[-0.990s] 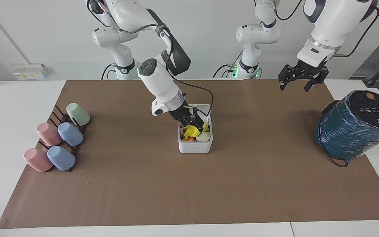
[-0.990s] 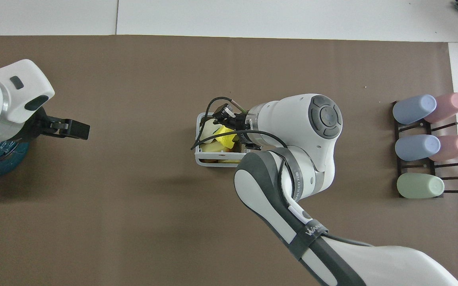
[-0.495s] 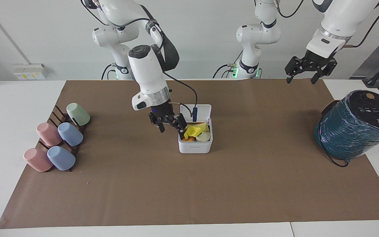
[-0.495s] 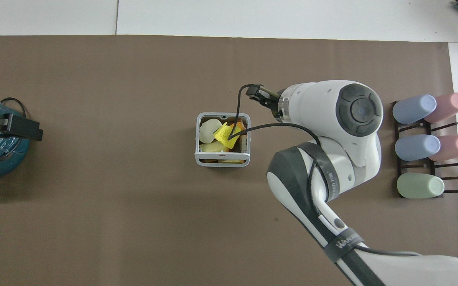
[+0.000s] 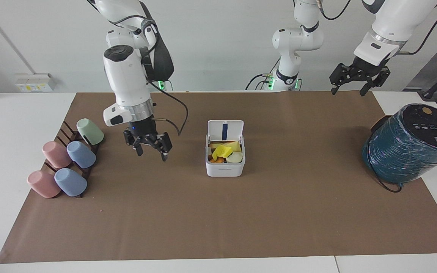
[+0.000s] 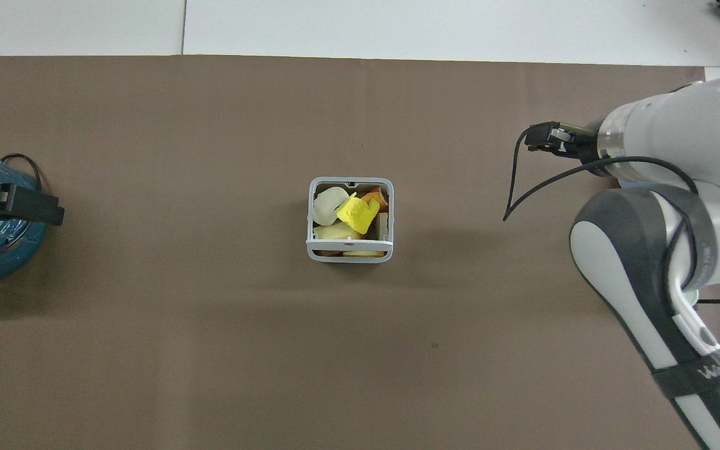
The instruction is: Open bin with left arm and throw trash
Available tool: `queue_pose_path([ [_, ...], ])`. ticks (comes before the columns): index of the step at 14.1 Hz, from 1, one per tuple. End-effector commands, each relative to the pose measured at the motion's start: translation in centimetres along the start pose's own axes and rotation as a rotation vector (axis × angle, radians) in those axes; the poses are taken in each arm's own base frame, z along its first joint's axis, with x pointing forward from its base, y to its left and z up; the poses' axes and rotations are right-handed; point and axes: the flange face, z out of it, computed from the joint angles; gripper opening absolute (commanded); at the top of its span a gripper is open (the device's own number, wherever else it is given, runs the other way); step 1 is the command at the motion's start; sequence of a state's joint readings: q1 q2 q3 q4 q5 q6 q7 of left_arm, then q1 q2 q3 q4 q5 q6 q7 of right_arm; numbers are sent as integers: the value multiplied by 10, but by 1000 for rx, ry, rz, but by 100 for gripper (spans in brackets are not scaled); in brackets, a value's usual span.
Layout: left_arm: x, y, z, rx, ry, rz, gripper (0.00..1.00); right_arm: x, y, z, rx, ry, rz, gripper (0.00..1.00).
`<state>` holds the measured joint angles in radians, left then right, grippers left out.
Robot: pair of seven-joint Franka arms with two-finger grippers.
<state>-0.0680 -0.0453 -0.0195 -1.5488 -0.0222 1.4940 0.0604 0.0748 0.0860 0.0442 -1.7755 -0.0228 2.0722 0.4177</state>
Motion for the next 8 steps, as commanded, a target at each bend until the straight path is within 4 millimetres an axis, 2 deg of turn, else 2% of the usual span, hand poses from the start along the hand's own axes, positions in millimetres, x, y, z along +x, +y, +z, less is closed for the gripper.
queue_pose_path([
  [1, -4, -5, -6, 49, -5, 15, 100, -8, 28, -31, -35, -44, -74, 100],
  [6, -4, -5, -6, 65, -3, 15, 100, -10, 64, -97, -69, -159, -144, 100],
  [7, -4, -6, -5, 65, -4, 8, 100, -8, 76, -111, -72, -170, -140, 100],
  [8, -4, -6, -5, 64, -4, 6, 100, -9, 85, -116, -72, -187, -146, 100],
])
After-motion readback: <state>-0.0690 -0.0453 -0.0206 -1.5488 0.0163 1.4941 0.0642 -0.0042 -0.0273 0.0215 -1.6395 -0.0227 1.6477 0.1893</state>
